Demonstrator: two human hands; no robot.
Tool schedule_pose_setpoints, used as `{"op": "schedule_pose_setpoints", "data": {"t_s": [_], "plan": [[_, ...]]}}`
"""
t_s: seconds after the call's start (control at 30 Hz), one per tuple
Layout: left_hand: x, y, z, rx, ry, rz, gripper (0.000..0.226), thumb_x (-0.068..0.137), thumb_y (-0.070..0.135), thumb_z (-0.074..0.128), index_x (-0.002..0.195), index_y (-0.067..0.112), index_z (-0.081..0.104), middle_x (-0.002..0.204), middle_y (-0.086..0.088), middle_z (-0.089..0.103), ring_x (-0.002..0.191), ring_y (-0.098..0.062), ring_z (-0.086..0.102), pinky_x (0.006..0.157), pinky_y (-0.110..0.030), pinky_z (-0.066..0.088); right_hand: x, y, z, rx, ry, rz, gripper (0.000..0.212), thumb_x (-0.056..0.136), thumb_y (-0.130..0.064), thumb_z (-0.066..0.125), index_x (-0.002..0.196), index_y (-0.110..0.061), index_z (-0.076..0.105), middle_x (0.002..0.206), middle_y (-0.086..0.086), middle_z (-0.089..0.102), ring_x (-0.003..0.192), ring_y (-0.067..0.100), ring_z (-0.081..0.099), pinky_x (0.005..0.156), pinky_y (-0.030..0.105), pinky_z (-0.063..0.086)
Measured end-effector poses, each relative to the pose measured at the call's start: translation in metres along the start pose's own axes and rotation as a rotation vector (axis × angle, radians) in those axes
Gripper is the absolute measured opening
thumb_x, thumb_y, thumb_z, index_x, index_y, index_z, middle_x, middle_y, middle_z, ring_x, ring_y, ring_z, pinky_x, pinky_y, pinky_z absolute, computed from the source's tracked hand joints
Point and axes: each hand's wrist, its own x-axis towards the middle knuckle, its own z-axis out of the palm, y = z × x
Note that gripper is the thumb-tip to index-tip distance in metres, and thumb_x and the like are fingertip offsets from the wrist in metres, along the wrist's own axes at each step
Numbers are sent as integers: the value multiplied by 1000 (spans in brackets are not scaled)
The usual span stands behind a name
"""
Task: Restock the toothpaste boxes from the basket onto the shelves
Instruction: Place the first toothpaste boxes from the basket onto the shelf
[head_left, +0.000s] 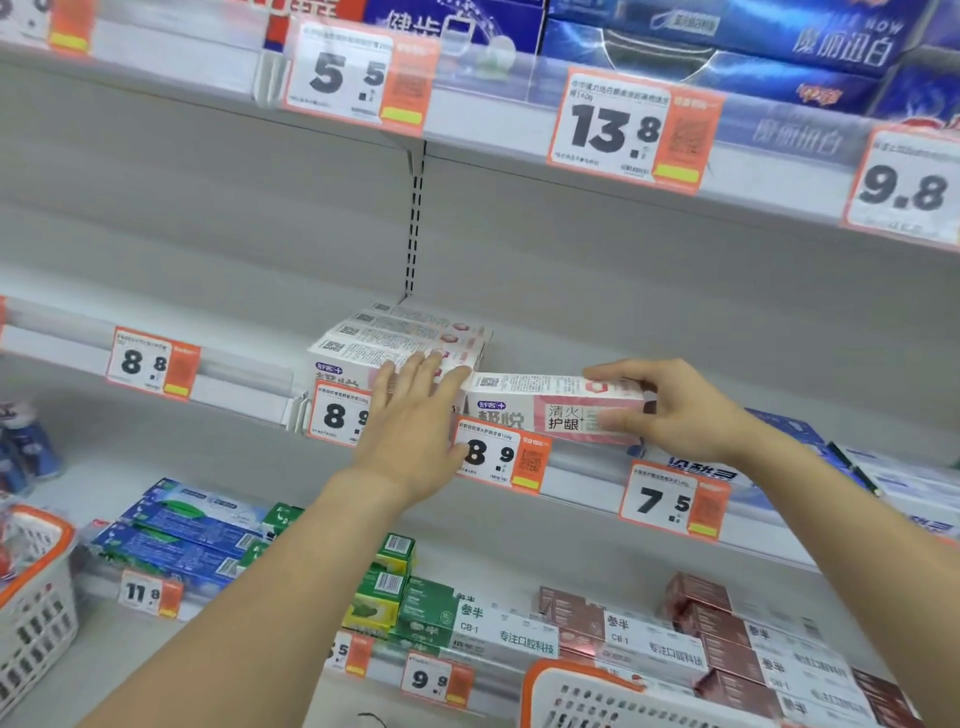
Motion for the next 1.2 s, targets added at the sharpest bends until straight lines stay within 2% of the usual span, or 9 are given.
{"op": "schedule_pose_setpoints", "data": {"t_s": [0.2, 0.33, 0.5, 0.63, 0.73, 0.83, 0.9, 1.0, 1.2], "plan": [[-5, -2, 0, 19, 4, 34, 83, 91, 46, 60, 157, 26, 14, 166, -5, 7, 154, -23, -3, 122, -45, -11, -1, 3, 6, 41, -6, 18, 46, 86, -13, 77, 128, -23, 64, 120, -18, 66, 104, -3, 64, 91, 25, 55], [-5, -2, 3, 8, 22, 30, 82, 93, 55, 55, 157, 25, 14, 166, -5, 7, 154, -24, -4, 123, -46, -12, -1, 4, 11, -193, -48, -6, 42, 89, -23, 73, 129, -29, 62, 125, -17, 61, 110, 2, 59, 91, 17, 46], [-5, -1, 8, 10, 48, 24, 83, 92, 57, 56, 156, 25, 14, 166, -5, 8, 153, -24, -3, 123, -46, -11, -1, -7, 22, -527, -42, -49, 37, 95, -35, 63, 131, -29, 59, 132, -9, 57, 124, 16, 47, 106, 38, 33], [-4, 3, 3, 22, 0, 12, 81, 93, 51, 57, 156, 22, 16, 165, -9, 9, 153, -27, -3, 123, -48, -10, -30, -10, 32, -490, 196, -137, 33, 94, -28, 64, 127, -28, 62, 129, -8, 55, 122, 16, 48, 93, 30, 27], [-8, 19, 1, -23, 136, 22, 65, 89, 35, 62, 145, 13, 38, 153, -16, 33, 147, -34, 19, 121, -48, 13, -79, -8, 46, -285, 405, -231, 16, 91, -14, 65, 106, -20, 68, 100, -13, 58, 93, 7, 58, 84, 20, 39], [-23, 55, 6, -219, 319, 177, 19, 89, 20, 60, 107, 13, 60, 106, -4, 61, 103, -25, 54, 87, -39, 43, -137, 19, 70, -141, 431, -140, 13, 85, -10, 63, 90, -20, 69, 81, -17, 57, 70, 3, 56, 69, 8, 38], [-41, 84, 18, -285, 37, 250, 5, 93, 21, 55, 95, 17, 58, 86, 4, 63, 83, -23, 58, 72, -37, 47, -172, 52, 93, -54, 345, 70, 16, 85, -10, 63, 86, -25, 69, 75, -17, 60, 64, 6, 56, 63, 8, 38], [-76, 120, 58, -232, -441, 364, 7, 92, 22, 53, 89, 20, 59, 76, 8, 60, 78, -23, 60, 67, -35, 48, -227, 114, 133, 22, -79, 416, 15, 91, -12, 62, 92, -25, 71, 84, -15, 66, 68, -4, 60, 64, 6, 40], [-162, 164, 163, -252, -834, 325, 14, 95, 23, 52, 90, 18, 64, 85, 3, 69, 79, -17, 64, 74, -37, 54, -333, 188, 206, 53, -597, 737, 24, 94, -26, 65, 112, -12, 69, 91, -6, 64, 93, 18, 64, 79, 22, 44]]}}
